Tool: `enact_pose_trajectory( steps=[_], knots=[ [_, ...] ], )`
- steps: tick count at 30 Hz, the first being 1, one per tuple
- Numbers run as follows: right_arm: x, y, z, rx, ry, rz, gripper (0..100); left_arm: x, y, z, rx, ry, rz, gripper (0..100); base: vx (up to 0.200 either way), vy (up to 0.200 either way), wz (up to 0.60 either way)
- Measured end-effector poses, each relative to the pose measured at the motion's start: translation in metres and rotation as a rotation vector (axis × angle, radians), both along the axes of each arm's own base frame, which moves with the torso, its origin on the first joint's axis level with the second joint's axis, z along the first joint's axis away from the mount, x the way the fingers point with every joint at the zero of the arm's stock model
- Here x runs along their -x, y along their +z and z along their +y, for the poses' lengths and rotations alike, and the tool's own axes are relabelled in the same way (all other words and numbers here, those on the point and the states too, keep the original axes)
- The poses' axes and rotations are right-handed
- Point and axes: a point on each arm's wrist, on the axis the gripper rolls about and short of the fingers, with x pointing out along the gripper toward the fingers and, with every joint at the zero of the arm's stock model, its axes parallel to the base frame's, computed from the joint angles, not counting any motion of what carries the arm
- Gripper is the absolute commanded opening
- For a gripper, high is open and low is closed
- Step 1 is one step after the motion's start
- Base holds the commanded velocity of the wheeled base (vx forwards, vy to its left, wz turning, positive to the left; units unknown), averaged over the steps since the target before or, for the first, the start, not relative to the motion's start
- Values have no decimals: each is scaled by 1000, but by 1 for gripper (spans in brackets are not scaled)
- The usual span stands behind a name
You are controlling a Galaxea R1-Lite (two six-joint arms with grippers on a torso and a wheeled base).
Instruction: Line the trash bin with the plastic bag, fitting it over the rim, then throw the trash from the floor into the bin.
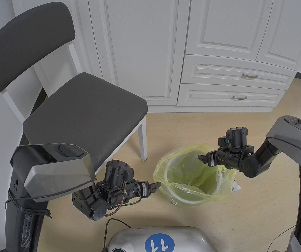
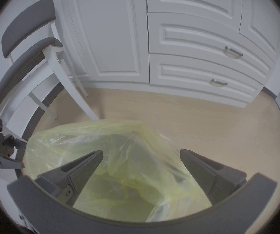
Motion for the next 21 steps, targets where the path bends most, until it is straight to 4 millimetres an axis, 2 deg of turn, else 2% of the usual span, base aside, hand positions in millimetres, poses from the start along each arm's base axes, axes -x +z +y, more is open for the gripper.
enact_pose_trajectory(
  steps=[4, 11, 17, 21],
  knots=[
    [7, 13, -1, -31, -1, 68, 100, 2, 9, 1, -11, 0, 19, 100, 0, 0, 0],
    [13, 36, -3, -60, -7, 84, 100, 9, 29, 7, -74, 3, 120, 100, 0, 0, 0],
    [24, 42, -6, -49, -30, 223, 100, 14, 57, 9, -101, 6, 175, 100, 0, 0, 0],
    [28, 56, -7, -97, -50, 281, 100, 18, 80, 12, -96, 1, 175, 100, 0, 0, 0]
  ],
)
